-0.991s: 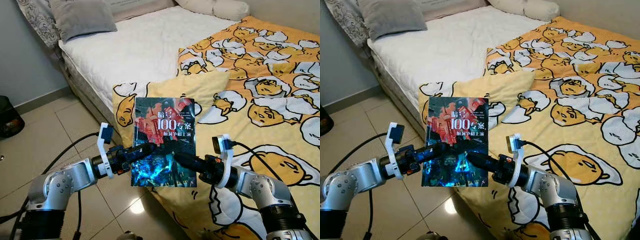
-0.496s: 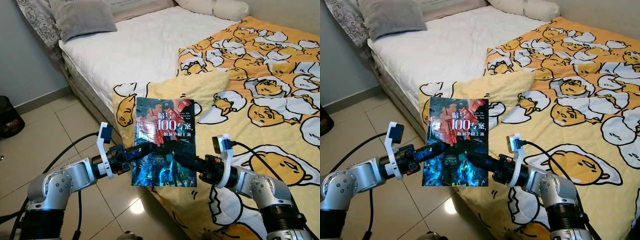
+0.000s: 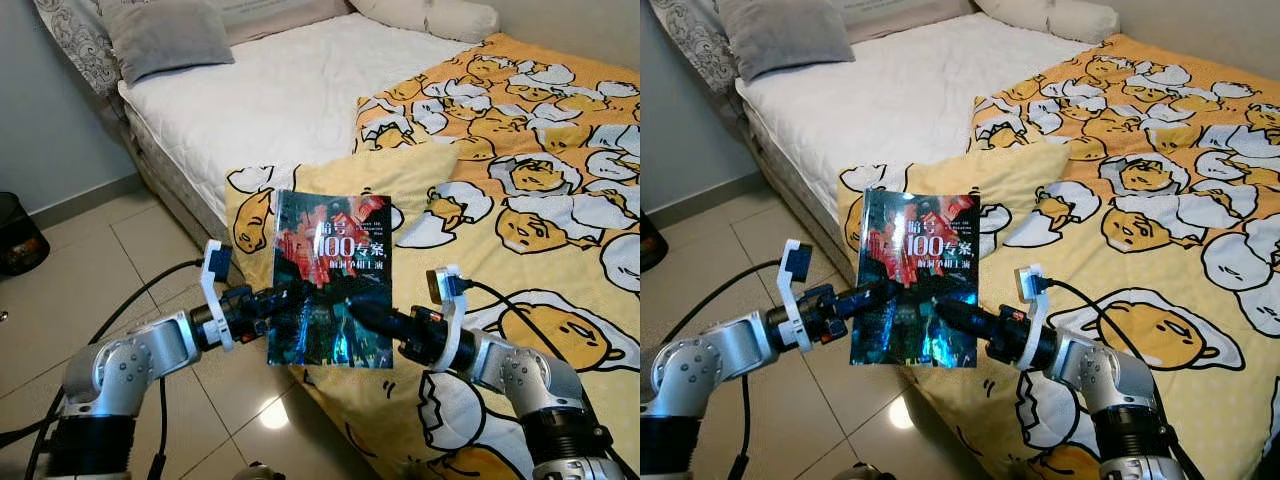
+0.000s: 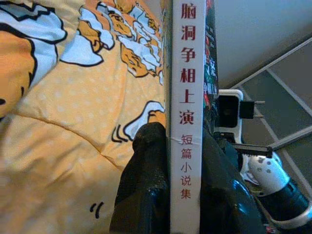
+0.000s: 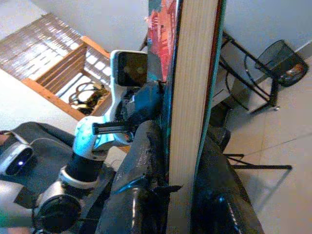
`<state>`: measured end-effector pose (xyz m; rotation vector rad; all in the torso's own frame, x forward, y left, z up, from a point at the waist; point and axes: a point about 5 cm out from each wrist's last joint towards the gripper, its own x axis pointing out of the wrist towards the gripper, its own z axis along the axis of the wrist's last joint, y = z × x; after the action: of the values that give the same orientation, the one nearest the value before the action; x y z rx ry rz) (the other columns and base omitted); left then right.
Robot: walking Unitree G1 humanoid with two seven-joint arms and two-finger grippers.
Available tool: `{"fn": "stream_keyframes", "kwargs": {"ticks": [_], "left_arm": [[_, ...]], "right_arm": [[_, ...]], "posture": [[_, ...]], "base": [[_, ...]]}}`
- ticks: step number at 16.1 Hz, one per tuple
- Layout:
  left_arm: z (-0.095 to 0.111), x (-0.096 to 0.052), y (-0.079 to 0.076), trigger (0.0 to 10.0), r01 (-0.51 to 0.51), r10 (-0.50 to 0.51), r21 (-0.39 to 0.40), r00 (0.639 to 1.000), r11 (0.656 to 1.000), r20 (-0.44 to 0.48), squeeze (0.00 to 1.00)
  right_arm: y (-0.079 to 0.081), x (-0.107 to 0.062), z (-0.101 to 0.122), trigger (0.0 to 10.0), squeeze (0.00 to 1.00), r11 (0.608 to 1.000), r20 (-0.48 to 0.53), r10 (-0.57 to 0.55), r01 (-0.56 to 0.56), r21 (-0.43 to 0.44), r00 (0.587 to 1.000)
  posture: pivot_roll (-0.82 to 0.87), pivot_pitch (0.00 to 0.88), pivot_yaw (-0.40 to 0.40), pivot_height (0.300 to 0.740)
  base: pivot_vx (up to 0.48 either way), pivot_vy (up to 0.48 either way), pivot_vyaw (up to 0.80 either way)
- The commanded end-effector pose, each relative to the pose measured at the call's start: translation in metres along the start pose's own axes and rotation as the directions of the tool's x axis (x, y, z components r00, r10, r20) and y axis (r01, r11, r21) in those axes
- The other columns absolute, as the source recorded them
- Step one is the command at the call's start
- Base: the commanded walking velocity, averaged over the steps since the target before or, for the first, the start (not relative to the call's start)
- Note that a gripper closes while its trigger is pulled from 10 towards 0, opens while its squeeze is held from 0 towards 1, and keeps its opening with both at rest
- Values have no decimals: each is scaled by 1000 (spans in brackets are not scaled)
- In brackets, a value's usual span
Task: Clean up the room
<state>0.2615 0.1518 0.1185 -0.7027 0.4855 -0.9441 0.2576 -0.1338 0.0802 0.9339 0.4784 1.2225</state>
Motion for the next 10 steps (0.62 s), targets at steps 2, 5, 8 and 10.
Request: {"fn": "stream_keyframes", "kwargs": {"ticks": [2,5,8,10], "left_arm": [[13,-6,8,0,-111,107,73,993,991,50,0],[16,-7,6,0,-147,142,121,989,982,50,0],[23,-7,7,0,-227,213,192,973,955,91,0],[25,-8,5,0,-250,230,202,966,947,117,0]], "right_arm": [[0,4,3,10000,1000,999,1,-15,15,-33,1000],[-15,-4,10,10000,1000,976,95,-189,198,-91,977],[-30,-25,23,10000,1000,895,280,-389,432,-109,878],[-32,-35,25,10000,1000,859,337,-440,500,-112,832]], "posture": [[-61,0,80,740],[-75,0,86,740],[-71,0,75,740],[-63,0,63,740]], "base": [[0,0,0],[0,0,0],[0,0,0],[0,0,0]]}}
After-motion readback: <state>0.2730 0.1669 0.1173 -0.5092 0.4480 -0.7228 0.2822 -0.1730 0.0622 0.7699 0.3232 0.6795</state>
